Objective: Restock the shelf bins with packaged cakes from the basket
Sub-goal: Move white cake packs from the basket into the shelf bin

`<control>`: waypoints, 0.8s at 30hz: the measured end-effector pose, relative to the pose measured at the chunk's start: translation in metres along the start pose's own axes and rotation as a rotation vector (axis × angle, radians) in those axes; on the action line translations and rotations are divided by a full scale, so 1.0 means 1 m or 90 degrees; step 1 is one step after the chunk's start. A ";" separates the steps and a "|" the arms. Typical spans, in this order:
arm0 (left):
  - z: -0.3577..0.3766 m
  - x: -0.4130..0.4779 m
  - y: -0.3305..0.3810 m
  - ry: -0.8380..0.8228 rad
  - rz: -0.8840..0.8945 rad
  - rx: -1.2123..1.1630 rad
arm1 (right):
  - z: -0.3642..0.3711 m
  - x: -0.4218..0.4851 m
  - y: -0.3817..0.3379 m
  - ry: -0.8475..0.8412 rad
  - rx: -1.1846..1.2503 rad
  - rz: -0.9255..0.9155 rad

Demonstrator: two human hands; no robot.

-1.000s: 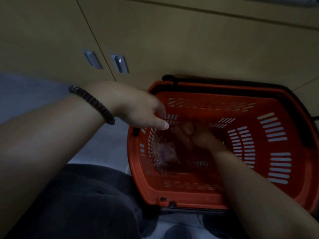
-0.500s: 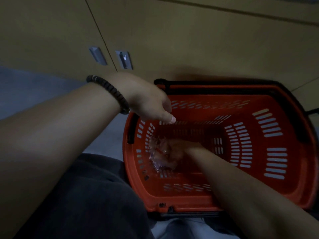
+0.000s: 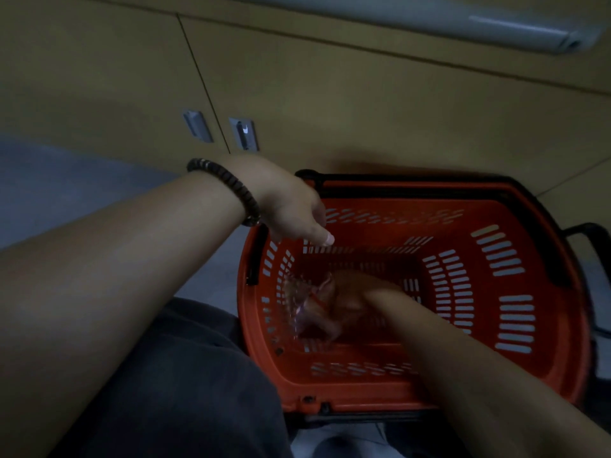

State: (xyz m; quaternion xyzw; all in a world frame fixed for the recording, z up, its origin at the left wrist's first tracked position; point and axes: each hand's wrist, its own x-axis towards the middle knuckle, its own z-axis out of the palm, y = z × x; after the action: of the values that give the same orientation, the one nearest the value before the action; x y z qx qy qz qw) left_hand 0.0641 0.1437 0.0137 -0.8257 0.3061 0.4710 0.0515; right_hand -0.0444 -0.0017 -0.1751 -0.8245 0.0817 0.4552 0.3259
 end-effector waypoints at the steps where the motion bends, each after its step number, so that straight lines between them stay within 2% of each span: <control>1: 0.000 0.000 -0.001 -0.001 0.002 -0.007 | -0.008 -0.024 -0.017 0.007 0.046 -0.004; 3: 0.000 0.001 -0.004 0.001 0.006 -0.013 | -0.019 -0.019 -0.003 0.031 0.090 -0.052; 8: 0.002 -0.002 -0.014 -0.003 0.005 -0.056 | -0.073 -0.067 -0.008 0.046 -0.024 -0.155; 11: 0.001 -0.009 -0.017 0.054 0.035 -0.101 | -0.105 -0.118 -0.018 0.151 -0.001 -0.210; 14: 0.000 -0.016 -0.018 0.101 0.126 -0.270 | -0.127 -0.167 -0.020 0.271 0.004 -0.256; 17: 0.004 -0.016 -0.013 0.109 0.220 -0.469 | -0.134 -0.202 -0.008 0.305 0.164 -0.286; 20: 0.005 -0.015 0.013 0.171 0.251 -0.566 | -0.129 -0.213 0.004 0.314 0.359 -0.305; 24: 0.000 -0.020 0.043 0.207 0.283 -0.711 | -0.130 -0.213 0.002 0.356 0.450 -0.308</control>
State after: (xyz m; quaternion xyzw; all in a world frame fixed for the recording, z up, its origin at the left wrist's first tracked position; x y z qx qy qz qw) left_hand 0.0330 0.1185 0.0380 -0.7060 0.1821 0.4275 -0.5344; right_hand -0.0767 -0.1179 0.0438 -0.7496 0.1213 0.0735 0.6465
